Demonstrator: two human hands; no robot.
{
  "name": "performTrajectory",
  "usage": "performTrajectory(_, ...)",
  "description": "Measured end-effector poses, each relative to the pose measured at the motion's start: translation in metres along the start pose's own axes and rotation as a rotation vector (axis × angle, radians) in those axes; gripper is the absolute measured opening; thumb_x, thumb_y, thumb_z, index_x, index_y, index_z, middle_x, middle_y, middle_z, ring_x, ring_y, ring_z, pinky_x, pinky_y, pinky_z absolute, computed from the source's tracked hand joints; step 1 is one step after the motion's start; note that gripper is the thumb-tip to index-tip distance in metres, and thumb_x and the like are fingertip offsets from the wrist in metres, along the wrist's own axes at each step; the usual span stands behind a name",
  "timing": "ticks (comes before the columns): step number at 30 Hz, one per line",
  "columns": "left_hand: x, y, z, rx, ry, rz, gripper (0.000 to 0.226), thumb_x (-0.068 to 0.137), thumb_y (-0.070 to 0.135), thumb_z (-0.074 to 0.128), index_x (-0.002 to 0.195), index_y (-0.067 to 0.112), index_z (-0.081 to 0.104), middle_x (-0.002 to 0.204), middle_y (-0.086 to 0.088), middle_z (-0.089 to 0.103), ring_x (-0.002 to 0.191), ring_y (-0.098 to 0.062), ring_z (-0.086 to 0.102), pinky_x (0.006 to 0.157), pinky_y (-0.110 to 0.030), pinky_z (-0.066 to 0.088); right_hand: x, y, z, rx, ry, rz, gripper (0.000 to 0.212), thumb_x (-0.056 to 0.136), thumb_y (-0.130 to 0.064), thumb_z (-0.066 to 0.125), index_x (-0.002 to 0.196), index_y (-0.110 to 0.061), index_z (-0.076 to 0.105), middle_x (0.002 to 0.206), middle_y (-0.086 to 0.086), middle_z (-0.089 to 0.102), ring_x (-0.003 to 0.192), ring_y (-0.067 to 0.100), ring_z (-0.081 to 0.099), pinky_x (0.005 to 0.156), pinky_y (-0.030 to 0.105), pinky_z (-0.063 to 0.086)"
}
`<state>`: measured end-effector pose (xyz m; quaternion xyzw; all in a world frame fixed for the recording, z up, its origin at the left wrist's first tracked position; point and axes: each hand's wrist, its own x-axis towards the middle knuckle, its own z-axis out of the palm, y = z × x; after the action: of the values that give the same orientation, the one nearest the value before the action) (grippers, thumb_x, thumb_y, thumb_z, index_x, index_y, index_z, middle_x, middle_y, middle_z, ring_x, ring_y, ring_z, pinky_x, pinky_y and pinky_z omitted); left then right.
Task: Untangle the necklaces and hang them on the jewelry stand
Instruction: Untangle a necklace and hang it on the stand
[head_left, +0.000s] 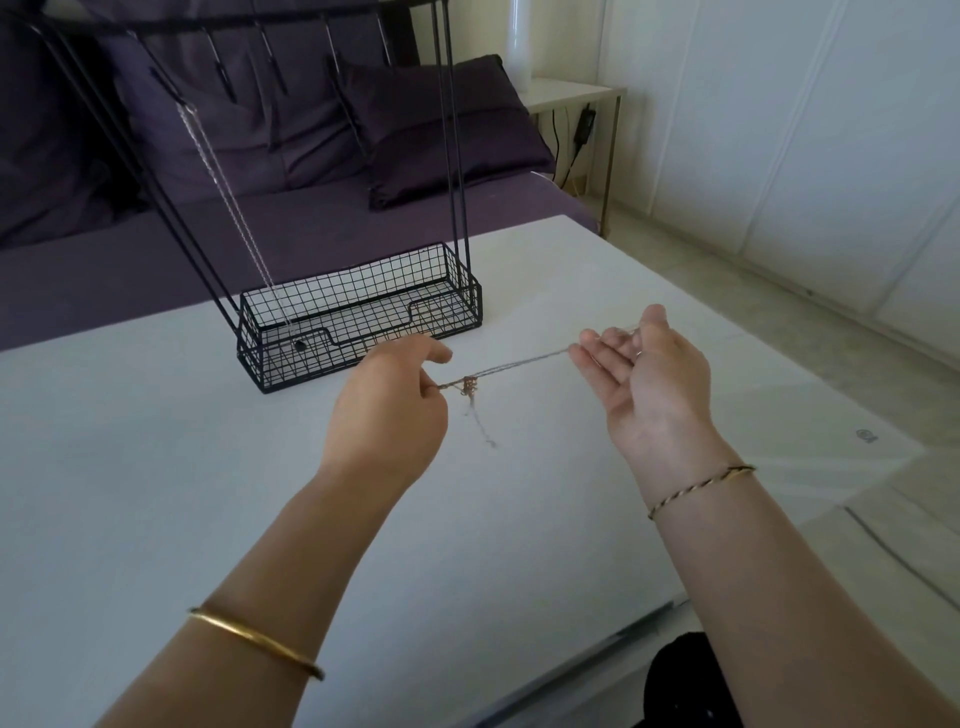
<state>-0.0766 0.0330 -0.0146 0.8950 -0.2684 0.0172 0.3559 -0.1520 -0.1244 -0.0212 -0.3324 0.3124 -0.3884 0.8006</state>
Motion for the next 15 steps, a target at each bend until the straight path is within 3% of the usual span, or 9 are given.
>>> performTrajectory(3, 0.000, 0.001, -0.001, 0.027, 0.010, -0.016, 0.035, 0.088, 0.002, 0.044, 0.109, 0.022, 0.064, 0.089, 0.002, 0.059, 0.070, -0.012, 0.054, 0.058, -0.027, 0.046, -0.001, -0.001, 0.002, 0.060, -0.012, -0.015, 0.043, 0.102, -0.027, 0.040, 0.063, -0.011, 0.039, 0.044, -0.002, 0.044, 0.046, 0.013, 0.050, 0.061, 0.031, 0.057)
performTrajectory(6, -0.001, 0.005, 0.000, 0.019, -0.028, -0.032, 0.029, 0.087, 0.003, 0.047, 0.094, 0.020, 0.069, 0.093, 0.001, 0.060, 0.062, -0.008, 0.049, 0.048, -0.016, 0.038, -0.002, -0.002, 0.004, 0.118, -0.056, -0.009, 0.043, 0.102, -0.029, 0.040, 0.063, -0.012, 0.038, 0.048, -0.002, 0.042, 0.044, 0.012, 0.045, 0.057, 0.028, 0.056)
performTrajectory(8, -0.001, 0.008, -0.002, -0.074, -0.065, -0.094, 0.020, 0.086, 0.007, 0.053, 0.085, 0.019, 0.070, 0.077, 0.004, 0.061, 0.053, -0.005, 0.046, 0.038, -0.009, 0.033, 0.001, -0.003, 0.005, 0.140, -0.080, 0.034, 0.042, 0.102, -0.030, 0.040, 0.064, -0.014, 0.037, 0.054, -0.001, 0.041, 0.043, 0.012, 0.041, 0.050, 0.023, 0.051)
performTrajectory(12, -0.001, 0.011, -0.005, -0.297, -0.143, -0.179, 0.009, 0.085, 0.018, 0.065, 0.079, 0.020, 0.070, 0.049, 0.013, 0.044, 0.035, -0.002, 0.037, 0.032, -0.013, 0.029, 0.004, -0.004, 0.003, 0.084, -0.098, 0.051, 0.040, 0.102, -0.022, 0.037, 0.063, -0.017, 0.031, 0.053, -0.003, 0.039, 0.042, 0.011, 0.033, 0.041, 0.019, 0.035)
performTrajectory(15, -0.001, 0.013, -0.008, -0.358, -0.180, -0.157, 0.008, 0.086, 0.019, 0.067, 0.080, 0.022, 0.072, 0.049, 0.012, 0.034, 0.033, -0.004, 0.030, 0.033, -0.013, 0.025, 0.004, -0.005, 0.003, 0.062, -0.107, 0.023, 0.039, 0.103, -0.022, 0.036, 0.064, -0.017, 0.034, 0.050, -0.005, 0.038, 0.042, 0.011, 0.033, 0.045, 0.020, 0.040)
